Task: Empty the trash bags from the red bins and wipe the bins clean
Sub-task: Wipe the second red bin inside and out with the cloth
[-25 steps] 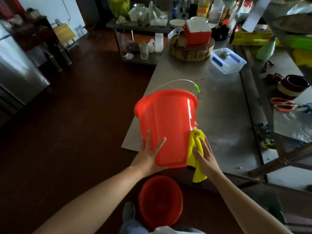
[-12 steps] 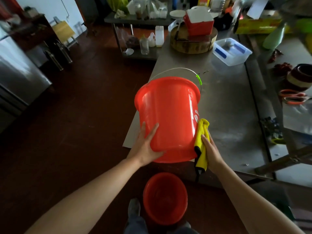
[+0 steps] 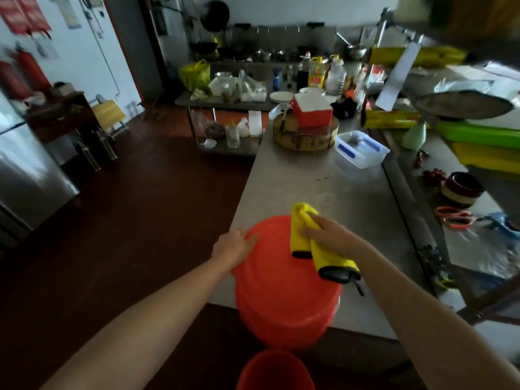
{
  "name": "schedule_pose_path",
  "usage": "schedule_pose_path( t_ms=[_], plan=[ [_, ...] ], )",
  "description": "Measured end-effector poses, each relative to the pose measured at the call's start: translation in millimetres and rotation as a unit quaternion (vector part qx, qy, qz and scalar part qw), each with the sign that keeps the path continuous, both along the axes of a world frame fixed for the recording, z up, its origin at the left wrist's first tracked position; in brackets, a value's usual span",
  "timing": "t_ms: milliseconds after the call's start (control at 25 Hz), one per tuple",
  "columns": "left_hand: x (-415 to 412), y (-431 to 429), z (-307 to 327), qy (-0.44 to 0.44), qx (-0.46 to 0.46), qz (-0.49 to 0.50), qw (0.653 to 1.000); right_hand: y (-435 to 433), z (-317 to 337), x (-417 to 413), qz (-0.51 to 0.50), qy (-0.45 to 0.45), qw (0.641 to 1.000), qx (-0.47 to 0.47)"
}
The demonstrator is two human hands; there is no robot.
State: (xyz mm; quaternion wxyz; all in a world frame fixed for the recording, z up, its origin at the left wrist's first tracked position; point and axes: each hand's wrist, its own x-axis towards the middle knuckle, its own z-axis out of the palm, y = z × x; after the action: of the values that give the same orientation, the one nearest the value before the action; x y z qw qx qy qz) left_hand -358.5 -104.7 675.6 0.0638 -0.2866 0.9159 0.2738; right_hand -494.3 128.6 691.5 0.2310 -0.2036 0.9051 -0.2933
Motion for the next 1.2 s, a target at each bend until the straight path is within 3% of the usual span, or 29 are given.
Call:
schedule_pose_path(
  t_ms=[120,320,520,640,720,800,920,1120,1200],
  plan=[
    [-2.1,-4.0,-20.9,-0.041,-0.029,-0.004,0.999,-17.9,-29.7,26.2,-0.004,0.07,0.987,0.143],
    [-20.4,-11.6,-24.4,-0.023,-0.054,-0.04,0.997,-44.0,-39.7,48.2,0.0,0.205,0.958,0.203],
    [-27.4,-6.9,-15.9,0.048,-0.083,-0.07,0.993,-54.5,-46.3,55.3,-0.005,0.208,0.954,0.215],
    [7.1,-8.7,-26.5,0.101,-0.052,-0.195,0.974,-52.6,-41.0,40.8,-0.009,0.2,0.957,0.21],
    [40.4,-6.3,-43.1,0.072,-0.107,-0.315,0.94,-54.4,-42.8,38.9,-0.012,0.209,0.956,0.206],
    [58.6,-5.8,-64.0,0.067,-0.161,-0.368,0.913,-59.2,-46.3,42.3,-0.018,0.215,0.954,0.209],
    [58.4,7.3,-76.5,0.095,-0.175,-0.345,0.917,-70.9,-50.5,54.3,-0.022,0.215,0.954,0.208],
    [41.9,30.8,-80.6,0.108,-0.131,-0.254,0.952,-95.3,-41.6,55.9,0.012,0.213,0.955,0.204],
    [45.2,32.1,-86.1,0.108,-0.146,-0.258,0.949,-97.4,-36.7,47.2,-0.007,0.226,0.952,0.206]
  ],
)
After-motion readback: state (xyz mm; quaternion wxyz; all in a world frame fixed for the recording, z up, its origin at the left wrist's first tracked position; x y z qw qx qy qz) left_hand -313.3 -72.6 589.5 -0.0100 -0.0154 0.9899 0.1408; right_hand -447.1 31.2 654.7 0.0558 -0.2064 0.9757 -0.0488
